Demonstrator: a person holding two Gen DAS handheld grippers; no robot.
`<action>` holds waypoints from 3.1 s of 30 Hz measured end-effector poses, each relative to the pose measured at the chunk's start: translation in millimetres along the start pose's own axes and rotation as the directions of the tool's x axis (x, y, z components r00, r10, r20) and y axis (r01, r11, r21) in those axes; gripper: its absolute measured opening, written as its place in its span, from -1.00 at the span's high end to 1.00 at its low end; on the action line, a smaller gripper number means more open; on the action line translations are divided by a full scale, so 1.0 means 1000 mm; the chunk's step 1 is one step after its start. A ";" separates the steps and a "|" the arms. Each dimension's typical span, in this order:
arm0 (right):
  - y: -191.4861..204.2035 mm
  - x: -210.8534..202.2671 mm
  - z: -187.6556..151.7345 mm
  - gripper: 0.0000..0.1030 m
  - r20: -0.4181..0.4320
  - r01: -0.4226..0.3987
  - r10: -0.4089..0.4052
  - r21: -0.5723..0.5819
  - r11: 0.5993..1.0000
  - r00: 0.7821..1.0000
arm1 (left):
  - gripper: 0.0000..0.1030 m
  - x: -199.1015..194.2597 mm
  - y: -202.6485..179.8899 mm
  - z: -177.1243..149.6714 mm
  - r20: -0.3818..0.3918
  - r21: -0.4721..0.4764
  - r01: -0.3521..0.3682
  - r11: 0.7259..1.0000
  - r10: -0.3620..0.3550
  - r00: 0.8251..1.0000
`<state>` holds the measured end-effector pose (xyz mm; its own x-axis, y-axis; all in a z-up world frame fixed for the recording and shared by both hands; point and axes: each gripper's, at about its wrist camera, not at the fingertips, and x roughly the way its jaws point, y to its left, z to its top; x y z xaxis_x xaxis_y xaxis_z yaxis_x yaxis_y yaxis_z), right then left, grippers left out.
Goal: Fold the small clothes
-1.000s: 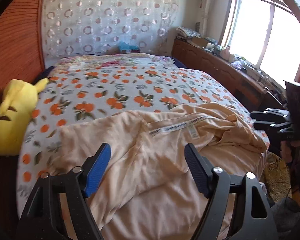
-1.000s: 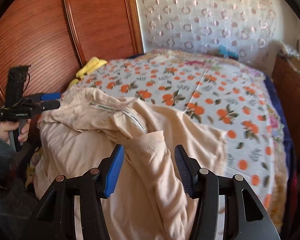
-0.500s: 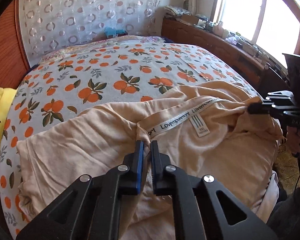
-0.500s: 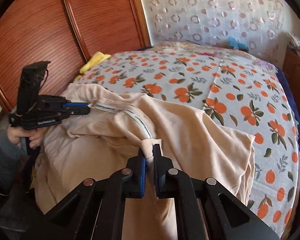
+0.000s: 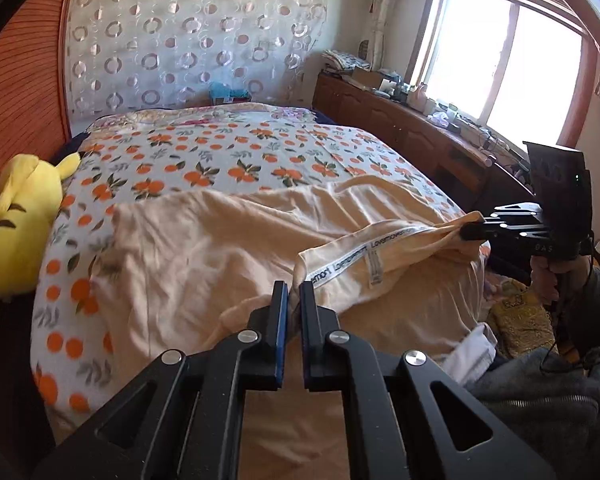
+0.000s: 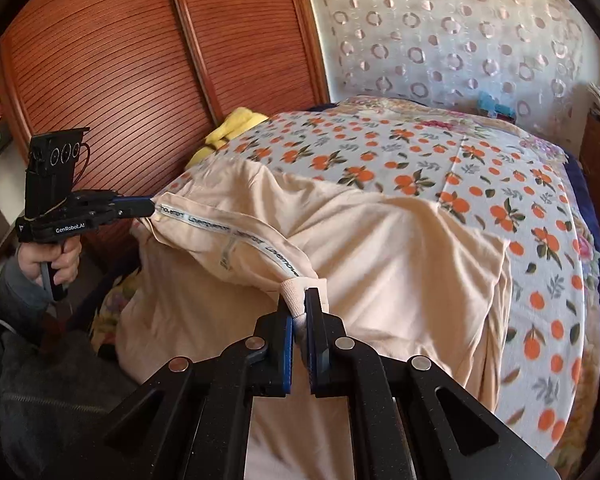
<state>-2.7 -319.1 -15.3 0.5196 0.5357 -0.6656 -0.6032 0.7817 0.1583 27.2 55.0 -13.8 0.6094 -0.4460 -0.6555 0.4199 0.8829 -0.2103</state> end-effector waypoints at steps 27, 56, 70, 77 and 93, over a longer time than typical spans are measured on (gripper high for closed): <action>0.003 -0.014 -0.021 0.88 -0.016 0.060 -0.059 0.054 0.997 0.998 | 0.83 -0.050 -0.006 -0.003 0.041 0.027 -0.045 0.999 0.044 0.998; 0.050 0.054 -0.031 0.96 -0.197 -0.046 0.028 -0.086 0.995 0.980 | -0.52 -0.013 0.021 -0.014 -0.008 -0.098 -0.104 0.990 0.104 0.995; 0.042 0.003 -0.032 0.96 -0.124 -0.003 -0.002 -0.042 0.999 0.992 | -0.52 -0.008 0.021 -0.011 -0.011 -0.093 -0.122 0.988 0.121 0.993; 0.028 -0.009 -0.023 0.66 -0.049 0.090 -0.091 -0.028 0.996 0.995 | -0.59 0.003 0.027 -0.001 -0.007 -0.079 -0.218 0.973 0.218 0.976; -0.046 0.012 0.003 -0.25 -0.015 0.307 -0.307 0.020 0.951 0.952 | -0.59 0.057 0.059 0.039 -0.051 -0.042 -0.273 0.961 0.271 0.961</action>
<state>33.1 -348.1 -28.7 0.6706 0.2649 -0.6929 -0.4022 0.9147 -0.0396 113.0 76.2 -35.4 0.6656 -0.1819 -0.7238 0.2085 0.9766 -0.0537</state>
